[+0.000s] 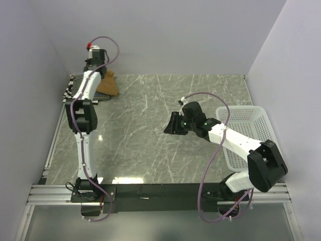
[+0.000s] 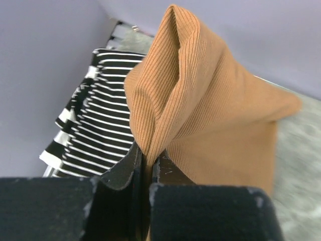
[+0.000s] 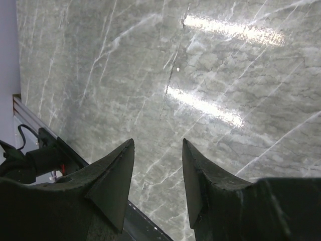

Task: Fold and stack the tank tops
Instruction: Neatly place the folded tank top to the corner

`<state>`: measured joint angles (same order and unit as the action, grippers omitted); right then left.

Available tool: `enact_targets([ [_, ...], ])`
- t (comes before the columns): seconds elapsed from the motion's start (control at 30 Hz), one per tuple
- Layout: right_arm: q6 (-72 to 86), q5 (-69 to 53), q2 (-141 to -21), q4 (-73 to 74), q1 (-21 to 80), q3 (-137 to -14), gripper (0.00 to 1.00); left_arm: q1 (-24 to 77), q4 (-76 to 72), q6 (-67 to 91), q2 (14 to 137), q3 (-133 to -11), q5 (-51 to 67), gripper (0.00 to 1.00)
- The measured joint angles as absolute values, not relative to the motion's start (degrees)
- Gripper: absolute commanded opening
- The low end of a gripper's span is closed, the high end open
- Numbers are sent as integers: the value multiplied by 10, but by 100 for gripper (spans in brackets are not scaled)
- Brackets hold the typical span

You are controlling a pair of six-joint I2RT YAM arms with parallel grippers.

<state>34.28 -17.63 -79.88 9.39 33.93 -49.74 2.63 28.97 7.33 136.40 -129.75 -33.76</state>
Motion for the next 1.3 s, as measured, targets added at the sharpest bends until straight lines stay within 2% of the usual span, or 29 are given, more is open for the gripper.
enact_targets([
  [0.1,340,-175,-803,94,340,-499,50,-18,290,86,1365,-1296,-301,0],
  [0.2,336,-173,-807,94,341,-499,50,-54,289,105,1367,-1293,-279,19],
  [0.23,335,-172,-809,94,341,-499,50,-66,289,115,1367,-1290,-273,35],
  [0.3,335,-170,-812,94,342,-499,50,-85,284,136,1367,-1278,-272,55],
  [0.33,334,-169,-814,94,342,-499,50,-91,281,146,1367,-1273,-272,84],
  [0.4,333,-164,-816,94,343,-499,50,-99,276,170,1367,-1257,-270,88],
  [0.5,331,-151,-818,95,343,-499,51,-99,270,202,1365,-1230,-267,99],
  [0.7,331,-118,-813,100,343,-499,52,-87,255,270,1291,-1125,-235,99],
  [0.87,331,-91,-785,113,343,-499,54,-73,230,323,1160,-1055,-191,99],
  [1.0,331,-68,-747,123,343,-496,60,-38,191,344,1052,-984,-166,99],
  [1.17,334,-39,-666,145,343,-482,69,82,154,354,910,-817,-129,99],
  [1.2,334,-34,-647,148,343,-479,79,108,149,354,888,-785,-122,99],
  [1.3,336,-19,-584,156,343,-462,83,211,135,354,814,-669,-100,99],
])
